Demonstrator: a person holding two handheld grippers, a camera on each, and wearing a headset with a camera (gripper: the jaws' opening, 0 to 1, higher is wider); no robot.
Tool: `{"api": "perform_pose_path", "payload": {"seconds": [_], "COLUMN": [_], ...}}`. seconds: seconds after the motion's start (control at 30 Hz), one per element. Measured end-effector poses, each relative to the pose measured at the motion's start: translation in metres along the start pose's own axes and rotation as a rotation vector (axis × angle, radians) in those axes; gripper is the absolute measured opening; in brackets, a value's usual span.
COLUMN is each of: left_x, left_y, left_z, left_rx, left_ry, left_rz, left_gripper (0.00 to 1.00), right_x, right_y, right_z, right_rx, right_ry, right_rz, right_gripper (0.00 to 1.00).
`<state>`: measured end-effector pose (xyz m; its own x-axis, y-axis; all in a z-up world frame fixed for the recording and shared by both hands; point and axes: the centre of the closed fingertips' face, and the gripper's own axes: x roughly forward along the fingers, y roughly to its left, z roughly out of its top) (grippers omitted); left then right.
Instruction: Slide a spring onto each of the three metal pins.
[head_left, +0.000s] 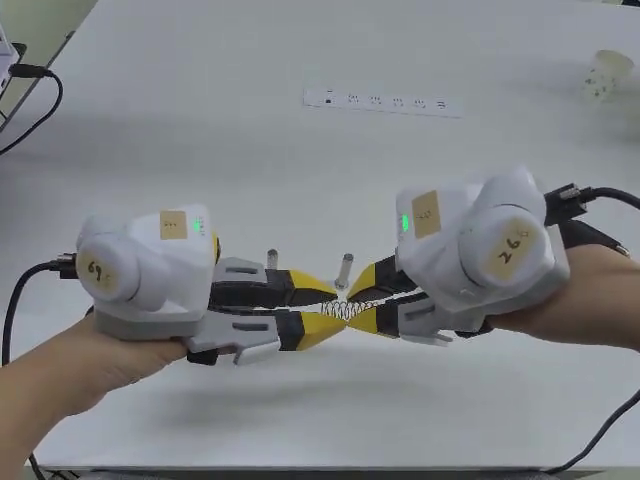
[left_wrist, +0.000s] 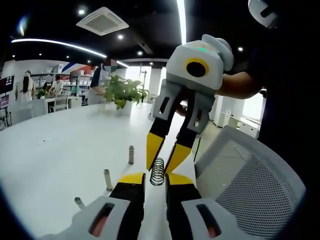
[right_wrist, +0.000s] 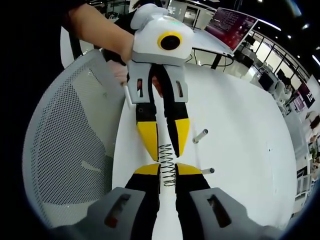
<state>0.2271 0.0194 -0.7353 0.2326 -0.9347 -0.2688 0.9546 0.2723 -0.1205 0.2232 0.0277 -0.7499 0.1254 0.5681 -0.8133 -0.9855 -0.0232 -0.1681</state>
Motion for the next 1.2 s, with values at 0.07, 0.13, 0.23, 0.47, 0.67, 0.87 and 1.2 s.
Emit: {"api": "perform_pose_path", "payload": {"seconds": [0.07,0.13,0.23,0.47,0.67,0.87,1.2], "left_x": [0.0000,-0.0002,0.0000,-0.0005,-0.0016,-0.0035,-0.0031], "left_y": [-0.0003,-0.0007,-0.0024,-0.0035,-0.0034,-0.0043,-0.0057], "left_z": [0.0001,0.0010,0.0013,0.0011,0.0014,0.0008,0.0015], "left_rx": [0.002,0.005,0.010,0.021,0.016,0.007,-0.008], "left_ry": [0.000,-0.005,-0.007,-0.011,-0.011,-0.002,-0.001], "left_rz": [-0.002,-0.004,-0.011,-0.012,-0.010,-0.015,-0.020], "left_gripper": [0.07,0.05,0.03,0.03,0.02,0.02,0.02], "right_x": [-0.0002,-0.0003,-0.0005,-0.0013,-0.0012,-0.0007,-0.0005], "right_y": [0.0003,-0.0002,-0.0003,0.0016,0.0021,0.0043,0.0049], "right_z": [0.0009,0.0009,0.0012,0.0016,0.0029,0.0038,0.0028], "right_rx": [-0.001,-0.006,-0.011,-0.025,-0.034,-0.064,-0.082], "right_ry": [-0.003,-0.001,0.000,-0.005,-0.010,-0.023,-0.020], "right_rz": [0.002,0.000,0.000,0.006,0.005,0.003,0.002], "right_gripper": [0.08,0.08,0.08,0.08,0.08,0.09,0.09]}}
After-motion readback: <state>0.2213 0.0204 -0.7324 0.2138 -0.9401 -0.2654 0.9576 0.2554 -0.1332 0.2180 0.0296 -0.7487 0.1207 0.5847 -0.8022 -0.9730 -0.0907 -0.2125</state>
